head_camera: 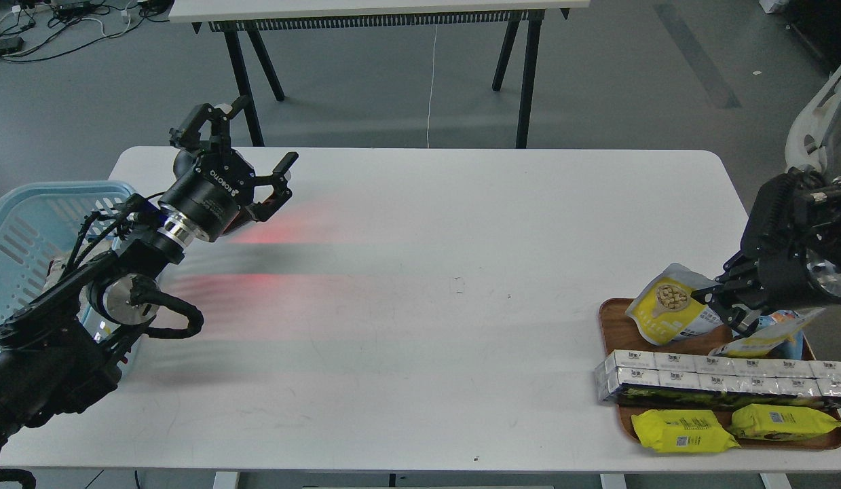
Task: Scan snack and place in basket
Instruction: 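Lift the pouch and carry it toward the table center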
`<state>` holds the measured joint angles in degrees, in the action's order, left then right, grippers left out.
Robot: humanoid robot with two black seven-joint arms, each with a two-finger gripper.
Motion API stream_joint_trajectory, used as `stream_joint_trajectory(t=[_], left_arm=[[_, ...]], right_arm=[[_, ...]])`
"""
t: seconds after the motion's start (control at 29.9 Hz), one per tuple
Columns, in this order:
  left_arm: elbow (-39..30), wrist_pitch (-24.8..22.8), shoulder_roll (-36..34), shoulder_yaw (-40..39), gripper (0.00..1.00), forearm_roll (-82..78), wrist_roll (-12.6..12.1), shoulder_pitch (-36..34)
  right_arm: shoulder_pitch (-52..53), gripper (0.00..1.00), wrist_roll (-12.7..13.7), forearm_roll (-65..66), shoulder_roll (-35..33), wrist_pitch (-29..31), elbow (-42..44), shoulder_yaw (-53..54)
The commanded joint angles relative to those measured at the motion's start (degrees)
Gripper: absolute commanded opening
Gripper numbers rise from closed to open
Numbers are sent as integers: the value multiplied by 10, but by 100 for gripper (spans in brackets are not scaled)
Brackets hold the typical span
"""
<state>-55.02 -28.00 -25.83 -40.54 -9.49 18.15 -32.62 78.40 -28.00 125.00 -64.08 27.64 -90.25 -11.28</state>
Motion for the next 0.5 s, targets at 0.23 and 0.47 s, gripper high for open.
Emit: stream_joint_trajectory(t=[0.23,0.47], left_arm=[[0,0,-4,-1,100,0,-1,1],[1,0,-5,-2,100,1,0,2]], right_arm=[[8,0,0,-29,133,-3,54,78],[42,0,0,-61,290,0,102,82]])
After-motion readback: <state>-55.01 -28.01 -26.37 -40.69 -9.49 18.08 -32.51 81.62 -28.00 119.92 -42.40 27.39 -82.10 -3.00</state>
